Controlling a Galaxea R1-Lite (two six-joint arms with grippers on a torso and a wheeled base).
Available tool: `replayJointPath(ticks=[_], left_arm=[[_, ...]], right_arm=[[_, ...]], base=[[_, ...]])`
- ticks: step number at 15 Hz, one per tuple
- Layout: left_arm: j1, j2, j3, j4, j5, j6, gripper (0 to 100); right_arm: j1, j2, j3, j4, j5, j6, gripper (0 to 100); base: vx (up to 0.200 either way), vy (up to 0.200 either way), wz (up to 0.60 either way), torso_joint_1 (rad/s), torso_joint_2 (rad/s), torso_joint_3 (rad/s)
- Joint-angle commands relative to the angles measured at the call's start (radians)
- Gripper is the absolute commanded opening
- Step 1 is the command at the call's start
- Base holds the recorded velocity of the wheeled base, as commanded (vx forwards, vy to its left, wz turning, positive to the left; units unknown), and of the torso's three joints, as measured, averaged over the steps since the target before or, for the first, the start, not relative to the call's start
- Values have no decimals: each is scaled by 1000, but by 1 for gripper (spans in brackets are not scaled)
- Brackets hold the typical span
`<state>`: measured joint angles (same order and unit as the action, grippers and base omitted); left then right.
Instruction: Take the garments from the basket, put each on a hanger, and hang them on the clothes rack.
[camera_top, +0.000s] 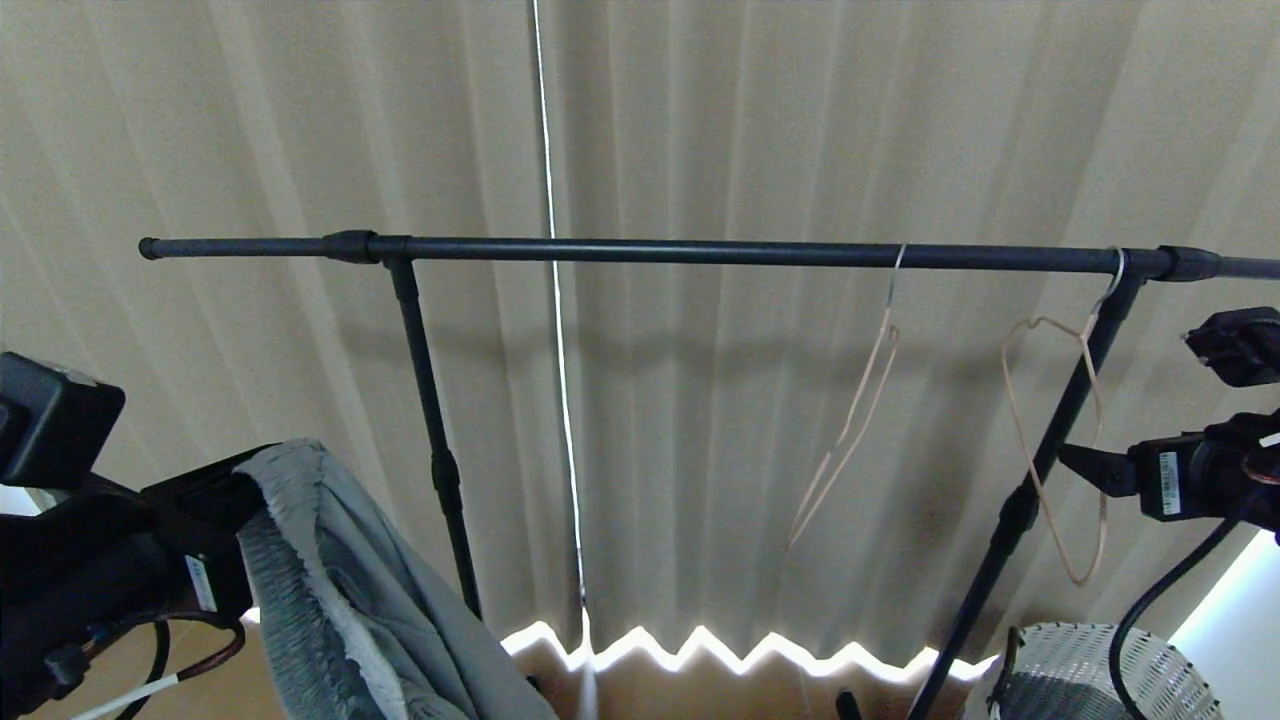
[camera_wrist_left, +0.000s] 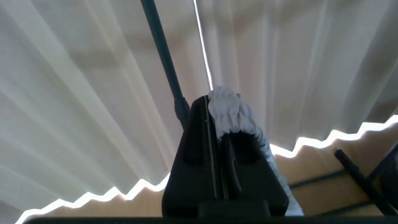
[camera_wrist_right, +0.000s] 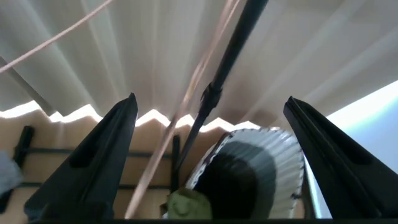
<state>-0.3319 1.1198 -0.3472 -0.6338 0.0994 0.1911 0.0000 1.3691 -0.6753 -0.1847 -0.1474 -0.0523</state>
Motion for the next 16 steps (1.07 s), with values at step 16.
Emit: replayJointPath(ticks=[16], left_arm=[[42,58,8,-43,0,1,0]], right_arm=[[97,160,-138,111,-202,189,100]], base=[[0,0,0,0,0,0]])
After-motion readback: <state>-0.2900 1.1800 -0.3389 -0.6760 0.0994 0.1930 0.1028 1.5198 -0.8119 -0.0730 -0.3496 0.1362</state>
